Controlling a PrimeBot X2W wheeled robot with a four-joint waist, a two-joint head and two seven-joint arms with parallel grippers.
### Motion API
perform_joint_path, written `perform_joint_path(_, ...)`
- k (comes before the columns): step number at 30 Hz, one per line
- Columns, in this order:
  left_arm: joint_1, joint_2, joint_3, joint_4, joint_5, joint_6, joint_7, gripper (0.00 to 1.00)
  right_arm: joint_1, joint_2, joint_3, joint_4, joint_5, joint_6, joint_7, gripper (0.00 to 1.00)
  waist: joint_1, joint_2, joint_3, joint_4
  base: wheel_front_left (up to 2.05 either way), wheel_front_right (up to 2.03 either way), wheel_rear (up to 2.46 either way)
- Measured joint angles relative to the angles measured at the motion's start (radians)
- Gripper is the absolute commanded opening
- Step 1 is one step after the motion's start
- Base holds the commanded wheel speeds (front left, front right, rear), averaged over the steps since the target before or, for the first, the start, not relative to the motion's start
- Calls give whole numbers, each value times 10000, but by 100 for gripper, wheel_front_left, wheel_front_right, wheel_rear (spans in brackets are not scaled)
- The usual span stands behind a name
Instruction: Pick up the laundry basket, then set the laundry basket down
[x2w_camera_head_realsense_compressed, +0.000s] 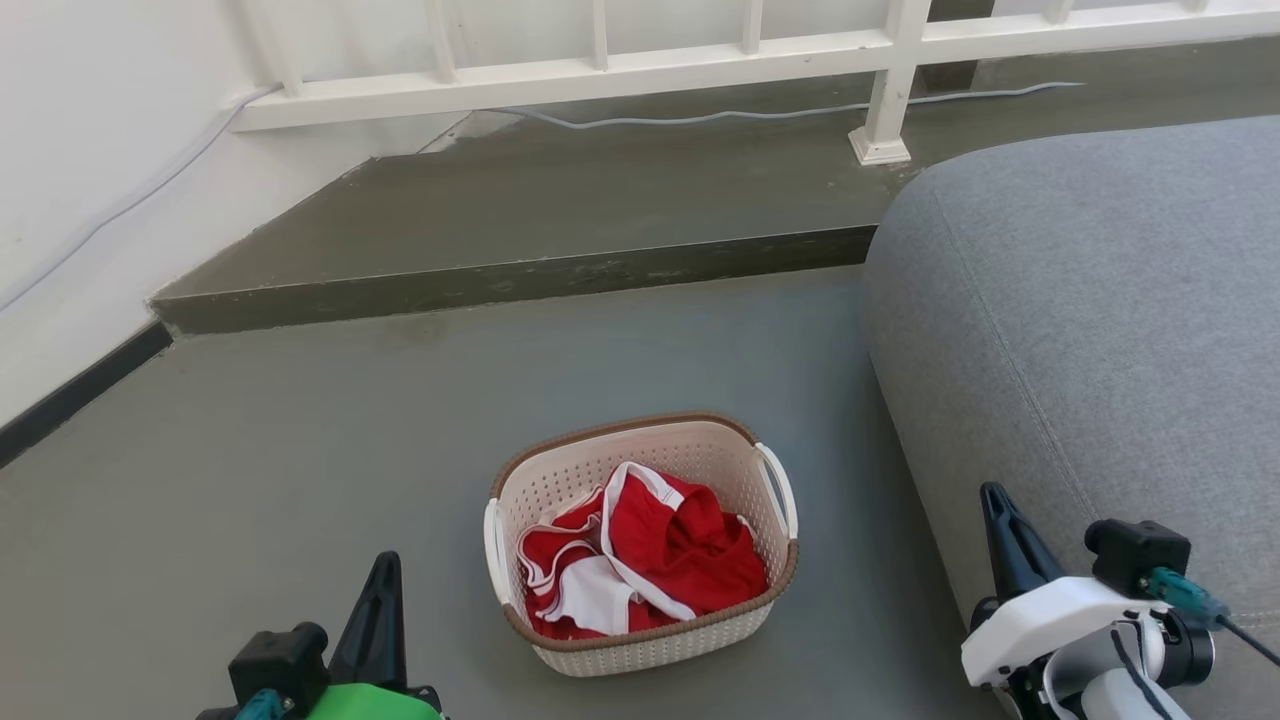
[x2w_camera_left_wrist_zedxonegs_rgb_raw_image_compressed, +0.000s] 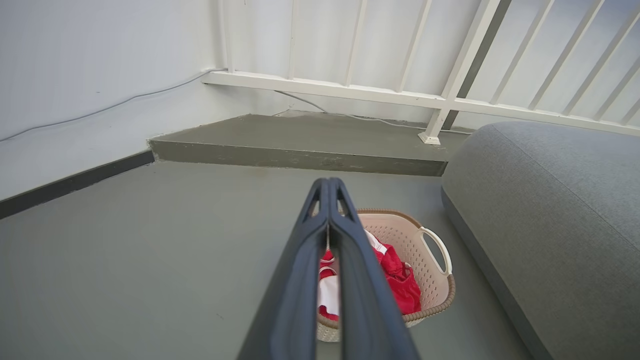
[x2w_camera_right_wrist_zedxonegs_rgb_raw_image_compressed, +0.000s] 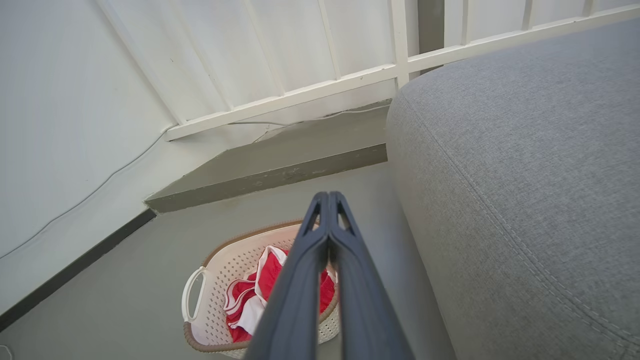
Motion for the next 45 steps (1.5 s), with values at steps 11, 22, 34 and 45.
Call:
perform_joint_path(11,-9,-29,412,-58,-1944,-307,435,0,-13,100,-535,-65,1801,278,479,0,0,0,44,69,0,0,0)
perform_joint_path(22,-41,-31,767,31,-3480,-518,792,0,-68,318,-1014,-77,3137,527,886,0,1,0,82,134,0,0,0)
perform_joint_path(34,-164,-15,1139,240,-5106,-750,1141,0,-225,389,-1569,-82,4644,790,1313,0,1,0,121,206,0,0,0)
perform_joint_path(45,-428,-10,1467,433,-6648,-1030,1503,0,-285,545,-2042,-81,6040,1016,1684,0,0,0,154,273,0,0,0)
